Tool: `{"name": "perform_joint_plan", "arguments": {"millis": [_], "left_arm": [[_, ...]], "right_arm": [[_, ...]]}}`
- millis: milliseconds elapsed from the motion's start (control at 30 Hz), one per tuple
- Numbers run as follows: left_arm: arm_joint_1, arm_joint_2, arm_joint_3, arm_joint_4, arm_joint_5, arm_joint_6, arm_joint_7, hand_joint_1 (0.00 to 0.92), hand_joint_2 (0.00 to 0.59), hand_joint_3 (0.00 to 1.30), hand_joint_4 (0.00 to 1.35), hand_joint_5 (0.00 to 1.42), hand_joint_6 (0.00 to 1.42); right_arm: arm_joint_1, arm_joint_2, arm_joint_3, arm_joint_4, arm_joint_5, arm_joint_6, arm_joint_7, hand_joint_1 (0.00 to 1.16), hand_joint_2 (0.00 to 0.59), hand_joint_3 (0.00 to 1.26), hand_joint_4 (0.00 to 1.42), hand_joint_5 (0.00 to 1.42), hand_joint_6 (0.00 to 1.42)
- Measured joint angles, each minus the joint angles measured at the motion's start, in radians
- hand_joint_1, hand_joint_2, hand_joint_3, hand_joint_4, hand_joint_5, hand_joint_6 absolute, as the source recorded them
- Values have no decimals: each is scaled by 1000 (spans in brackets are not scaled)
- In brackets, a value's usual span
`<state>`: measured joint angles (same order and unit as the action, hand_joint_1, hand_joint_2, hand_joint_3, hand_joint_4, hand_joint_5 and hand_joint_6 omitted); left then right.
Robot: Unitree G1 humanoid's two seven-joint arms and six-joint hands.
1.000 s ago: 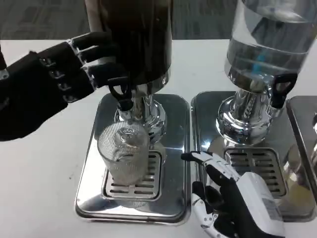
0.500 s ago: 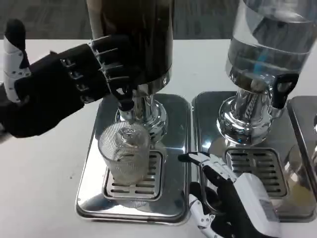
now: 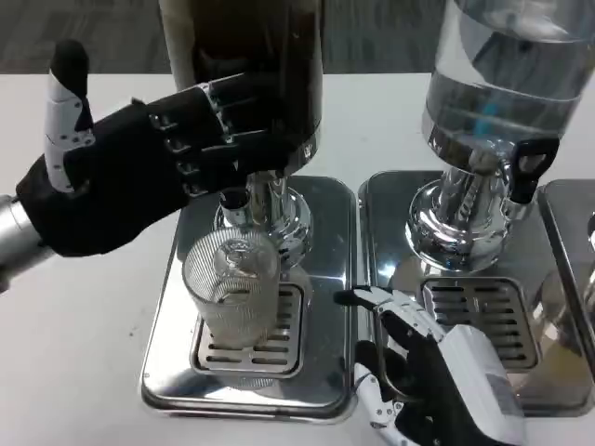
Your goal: Grasp the cup under the faucet to collect the drink, then remove the cup.
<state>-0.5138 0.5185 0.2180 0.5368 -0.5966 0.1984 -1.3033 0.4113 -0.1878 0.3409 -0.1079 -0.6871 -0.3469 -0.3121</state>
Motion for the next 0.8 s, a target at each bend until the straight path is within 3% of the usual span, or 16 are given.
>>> {"name": "perform_joint_plan", "arguments": {"millis": [267, 800], "left_arm": [[0, -10, -6, -26, 19, -20, 0, 0, 16, 222, 150, 195, 112], [5, -2, -38, -67, 64, -138, 0, 0, 11, 230, 167, 207, 109]], "right_arm": [[-5, 2, -1, 25, 5, 0, -3, 479, 586, 305, 208, 147, 267], [-8, 12, -2, 31, 7, 0, -12, 463, 586, 308, 210, 148, 267]]}}
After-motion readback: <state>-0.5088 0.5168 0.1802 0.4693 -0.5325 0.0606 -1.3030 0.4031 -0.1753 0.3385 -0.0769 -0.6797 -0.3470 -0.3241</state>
